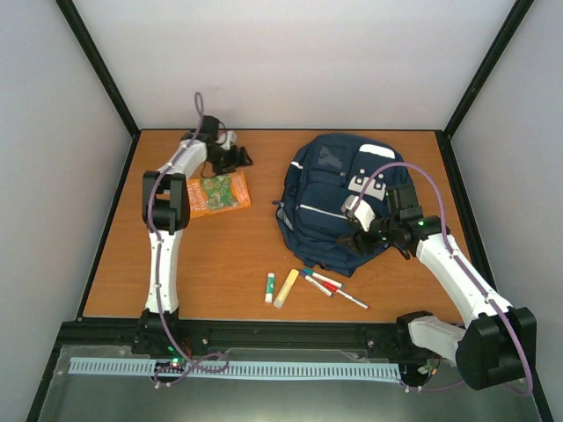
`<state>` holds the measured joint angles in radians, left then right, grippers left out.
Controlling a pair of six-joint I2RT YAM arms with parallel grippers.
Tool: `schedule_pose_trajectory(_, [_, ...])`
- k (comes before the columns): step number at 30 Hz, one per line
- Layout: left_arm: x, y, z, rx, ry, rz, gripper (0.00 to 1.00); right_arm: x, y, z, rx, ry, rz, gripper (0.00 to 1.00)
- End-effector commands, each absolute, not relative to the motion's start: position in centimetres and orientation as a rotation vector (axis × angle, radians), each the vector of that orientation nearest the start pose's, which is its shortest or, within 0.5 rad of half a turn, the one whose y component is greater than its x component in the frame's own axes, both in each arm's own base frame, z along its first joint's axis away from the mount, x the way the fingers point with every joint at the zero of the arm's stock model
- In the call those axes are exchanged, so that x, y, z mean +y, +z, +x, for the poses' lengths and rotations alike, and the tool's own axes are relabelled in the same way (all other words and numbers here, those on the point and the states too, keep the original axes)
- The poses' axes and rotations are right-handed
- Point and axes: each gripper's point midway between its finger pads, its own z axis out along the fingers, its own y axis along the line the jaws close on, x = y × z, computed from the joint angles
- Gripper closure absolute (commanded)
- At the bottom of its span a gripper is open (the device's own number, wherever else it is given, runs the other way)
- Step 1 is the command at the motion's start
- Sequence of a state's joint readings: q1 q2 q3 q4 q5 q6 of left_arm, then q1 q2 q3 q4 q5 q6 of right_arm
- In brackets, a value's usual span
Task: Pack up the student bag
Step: Adjust the book at the center of the board.
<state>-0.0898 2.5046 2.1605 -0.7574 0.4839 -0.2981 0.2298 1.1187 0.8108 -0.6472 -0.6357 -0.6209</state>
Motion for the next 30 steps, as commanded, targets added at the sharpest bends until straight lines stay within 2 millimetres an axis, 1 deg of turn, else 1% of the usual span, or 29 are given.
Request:
schedule_pose_trajectory(1, [-19.4,2.6,51.0,2.825,-0.864,0.003,0.19,16.5,16.0,24.6,2.029,0.618,-1.220,0.35])
schedule_pose_trajectory(3, [-20.3,1.9,48.6,2.866,-0.849,0.044,0.20,16.5,16.1,24.5,2.025,0.620,-1.221,0.34])
schedule_pose_trajectory(5, [-20.5,1.2,46.4,2.909,-0.815,0.030,0.21,16.6,16.2,24.3,2.018,0.629,-1.226,0.34])
schedule_pose_trajectory(7, [-20.4,0.7,44.2,2.951,-0.790,-0.023,0.21,16.6,16.3,24.2,2.014,0.640,-1.226,0.34])
schedule_pose_trajectory(10, [-20.4,0.7,41.6,2.998,-0.819,-0.139,0.22,16.8,16.4,24.1,2.010,0.659,-1.230,0.34])
schedule_pose_trajectory(11, [-20.2,0.9,40.9,3.007,-0.819,-0.170,0.22,16.8,16.4,24.0,2.011,0.664,-1.230,0.34])
schedule_pose_trajectory(14, [-18.6,1.4,39.1,3.046,-0.715,-0.227,0.22,16.9,16.4,24.0,2.011,0.667,-1.233,0.34])
schedule_pose_trajectory(17, [-17.1,2.1,37.3,3.089,-0.610,-0.210,0.21,16.8,16.7,24.0,2.005,0.651,-1.228,0.34])
schedule_pose_trajectory(19, [-16.6,2.4,36.1,3.099,-0.589,-0.174,0.21,16.7,16.8,24.0,2.001,0.643,-1.225,0.34])
schedule_pose_trajectory(21, [-17.0,2.8,35.1,3.082,-0.651,-0.115,0.20,16.6,16.9,24.0,1.999,0.633,-1.222,0.34])
schedule_pose_trajectory(23, [-17.9,3.1,33.7,3.054,-0.775,-0.046,0.20,16.6,16.9,24.0,1.999,0.629,-1.221,0.34])
schedule_pose_trajectory(24, [-18.0,3.2,33.1,3.051,-0.805,-0.044,0.20,16.5,16.9,24.0,1.999,0.628,-1.220,0.34])
schedule_pose_trajectory(26, [-18.0,3.8,32.6,3.035,-0.819,-0.048,0.20,16.5,16.9,23.9,2.000,0.629,-1.221,0.34])
schedule_pose_trajectory(28, [-17.8,5.7,33.1,2.977,-0.808,-0.034,0.19,16.6,16.9,23.9,1.996,0.628,-1.226,0.34])
schedule_pose_trajectory(30, [-17.2,7.6,34.1,2.912,-0.745,-0.026,0.17,16.5,16.9,23.9,1.996,0.624,-1.225,0.34])
